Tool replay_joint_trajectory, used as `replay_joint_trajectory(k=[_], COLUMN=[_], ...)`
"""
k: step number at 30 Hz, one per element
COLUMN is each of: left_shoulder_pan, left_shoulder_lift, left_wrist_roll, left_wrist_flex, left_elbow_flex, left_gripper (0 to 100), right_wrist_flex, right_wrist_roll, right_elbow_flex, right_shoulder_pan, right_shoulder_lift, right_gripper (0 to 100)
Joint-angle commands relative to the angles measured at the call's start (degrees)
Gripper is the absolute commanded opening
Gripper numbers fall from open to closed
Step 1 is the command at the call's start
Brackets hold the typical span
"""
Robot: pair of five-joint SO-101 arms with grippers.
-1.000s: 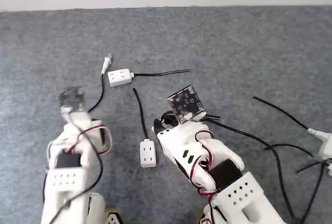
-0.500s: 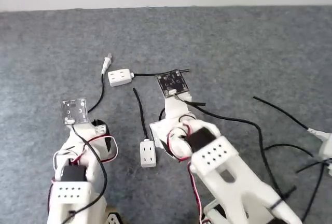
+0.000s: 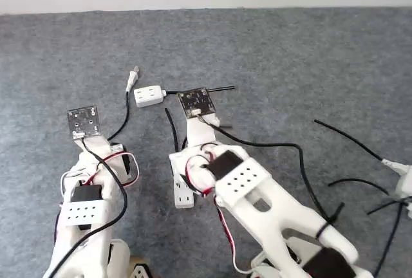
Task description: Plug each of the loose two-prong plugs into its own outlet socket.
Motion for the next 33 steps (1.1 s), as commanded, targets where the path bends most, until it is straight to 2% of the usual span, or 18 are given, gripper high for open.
replay_joint_trajectory(k=[1, 33], left_shoulder_pan=[-0.2, 0.2], left_shoulder_lift=[0.1, 0.6], left_wrist_roll=[0.4, 0.1], left_wrist_flex=[-1.6, -1.6], left_elbow_flex=[-2.7, -2.7], left_gripper=[2, 2], right_wrist_flex=[-0.7, -2.4], right_wrist_roll=[-0.7, -0.4], right_elbow_flex=[-3.8, -3.6], right_shoulder_pan=[-1.1, 2.2], right_shoulder_lift=[1.9, 1.9], right_gripper=[0.8, 0.8])
